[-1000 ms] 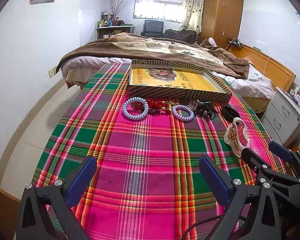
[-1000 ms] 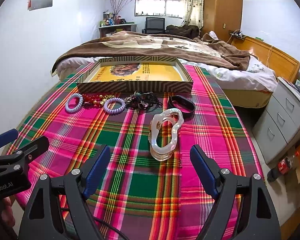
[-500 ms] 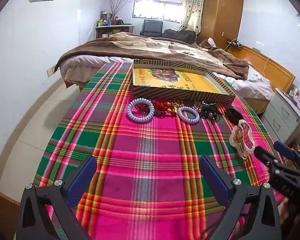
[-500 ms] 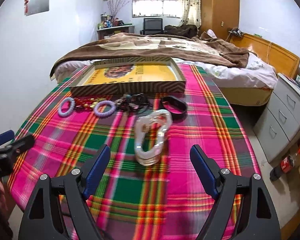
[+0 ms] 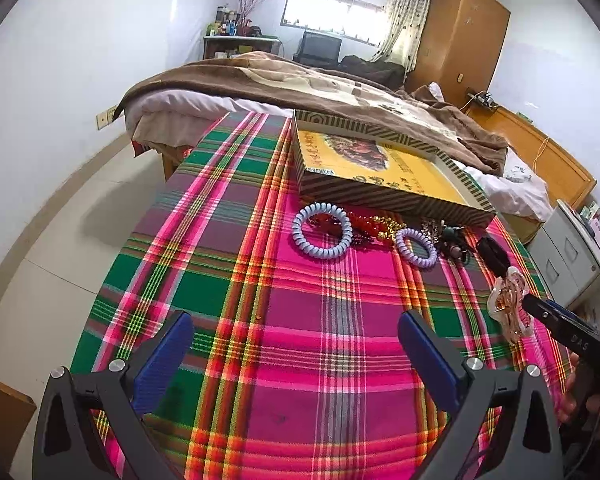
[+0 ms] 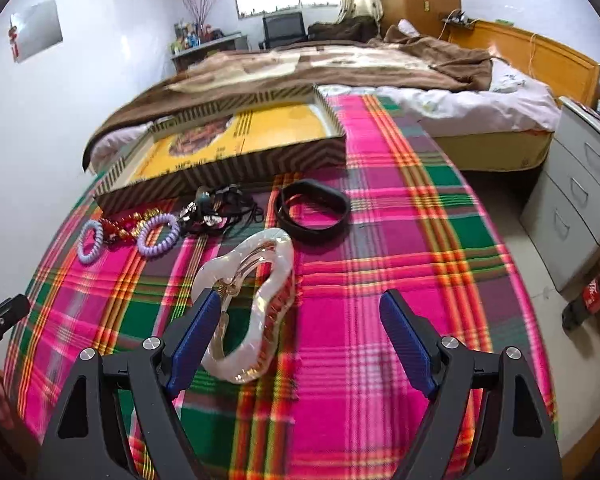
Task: Organize jewelry
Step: 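Reach the right gripper to the clear hair claw clip and close on it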
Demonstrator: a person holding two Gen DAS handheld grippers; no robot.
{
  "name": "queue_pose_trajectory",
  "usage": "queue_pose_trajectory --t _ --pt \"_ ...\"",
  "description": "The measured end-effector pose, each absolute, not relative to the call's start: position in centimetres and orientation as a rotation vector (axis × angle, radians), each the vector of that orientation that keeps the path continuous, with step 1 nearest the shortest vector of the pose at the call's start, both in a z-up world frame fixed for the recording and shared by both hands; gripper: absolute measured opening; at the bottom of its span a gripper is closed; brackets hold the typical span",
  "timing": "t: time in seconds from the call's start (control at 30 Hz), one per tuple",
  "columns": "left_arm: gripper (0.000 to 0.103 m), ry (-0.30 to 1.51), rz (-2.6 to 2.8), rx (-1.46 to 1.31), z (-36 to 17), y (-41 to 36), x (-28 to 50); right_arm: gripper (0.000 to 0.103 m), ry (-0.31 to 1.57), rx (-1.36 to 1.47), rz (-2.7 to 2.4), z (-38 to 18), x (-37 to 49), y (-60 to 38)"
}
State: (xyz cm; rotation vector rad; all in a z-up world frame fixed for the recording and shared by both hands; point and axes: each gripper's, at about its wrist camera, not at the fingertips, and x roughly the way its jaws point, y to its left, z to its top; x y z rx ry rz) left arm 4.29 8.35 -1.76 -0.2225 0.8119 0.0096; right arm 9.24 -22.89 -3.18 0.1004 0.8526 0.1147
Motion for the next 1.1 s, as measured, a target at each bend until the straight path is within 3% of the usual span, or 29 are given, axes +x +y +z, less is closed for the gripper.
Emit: queue_pose_trajectory --t 0.17,0.33,0.47,0.67,1.0,1.1 --pt "0.103 0.830 0.005 -0.237 -2.1 8.9 4.9 0.070 0.909 0.101 0.126 -4.1 10.5 -22.3" --pt "0.103 0.842 0.012 -0.251 -2.1 9.4 6.0 0.052 0.929 0.126 0.144 -4.7 11.1 -22.5" --pt "0.103 0.851 0.015 -0.248 -2.2 9.5 7.2 0.020 0.930 0.140 0.171 -4.7 11.3 -22.6" --pt "0.103 0.890 -0.020 -0.233 -2.8 9.6 9.9 0.014 0.878 0.151 0.159 -3.7 10.9 -23.6" --pt "0.102 0.925 -0.014 -0.213 -3.6 10.7 14.1 0.014 0.831 0.144 0.168 -2.2 10.4 -24.6" --pt "0.091 0.943 -0.011 -0.183 -4.0 10.7 15.3 0.014 0.827 0.153 0.169 -2.0 10.7 -24.6"
